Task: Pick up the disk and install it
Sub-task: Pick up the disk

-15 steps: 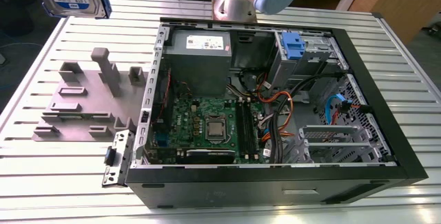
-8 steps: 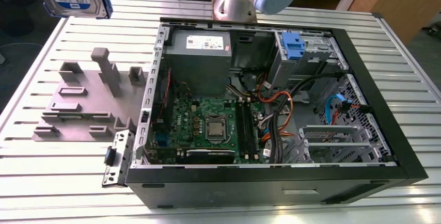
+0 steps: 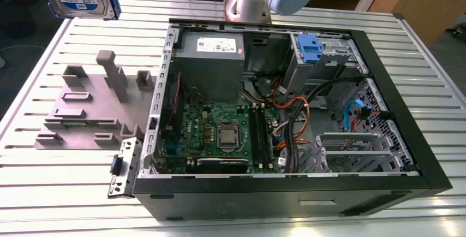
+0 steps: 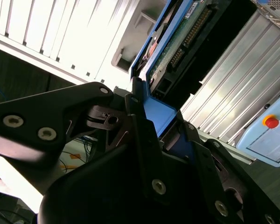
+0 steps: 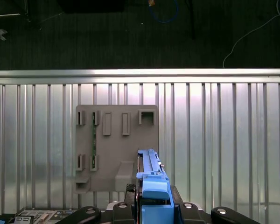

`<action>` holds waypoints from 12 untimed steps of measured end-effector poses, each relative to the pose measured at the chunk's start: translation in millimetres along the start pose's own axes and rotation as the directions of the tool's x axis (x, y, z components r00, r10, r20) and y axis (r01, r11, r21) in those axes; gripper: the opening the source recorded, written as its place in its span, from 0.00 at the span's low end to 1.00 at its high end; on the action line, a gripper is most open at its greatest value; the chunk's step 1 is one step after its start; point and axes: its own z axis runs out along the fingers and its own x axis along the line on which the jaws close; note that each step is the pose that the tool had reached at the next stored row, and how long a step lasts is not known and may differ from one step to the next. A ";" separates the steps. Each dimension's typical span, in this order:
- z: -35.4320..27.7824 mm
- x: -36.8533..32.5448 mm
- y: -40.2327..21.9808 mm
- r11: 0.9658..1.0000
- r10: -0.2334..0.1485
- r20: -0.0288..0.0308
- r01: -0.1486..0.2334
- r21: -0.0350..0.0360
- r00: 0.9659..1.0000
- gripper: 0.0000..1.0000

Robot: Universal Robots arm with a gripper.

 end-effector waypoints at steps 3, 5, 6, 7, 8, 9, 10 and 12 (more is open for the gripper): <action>0.0 0.0 -0.4 1.000 0.000 0.000 0.000 0.000 1.000 0.36; 0.0 0.0 -1.5 1.000 0.000 0.000 0.000 0.000 1.000 0.36; 0.0 0.0 -2.2 1.000 0.000 0.000 0.000 0.000 1.000 0.36; 0.0 -0.1 -3.2 1.000 0.000 0.000 0.000 0.000 1.000 0.36; 0.0 -0.1 -4.1 1.000 0.000 0.000 0.000 0.000 1.000 0.36; -0.1 -0.1 -4.7 1.000 0.000 0.000 0.000 0.000 1.000 0.36; 0.0 -0.1 -5.1 1.000 0.000 0.000 0.000 0.000 1.000 0.36; 0.0 -0.1 -5.6 1.000 0.000 0.000 0.000 0.000 1.000 0.36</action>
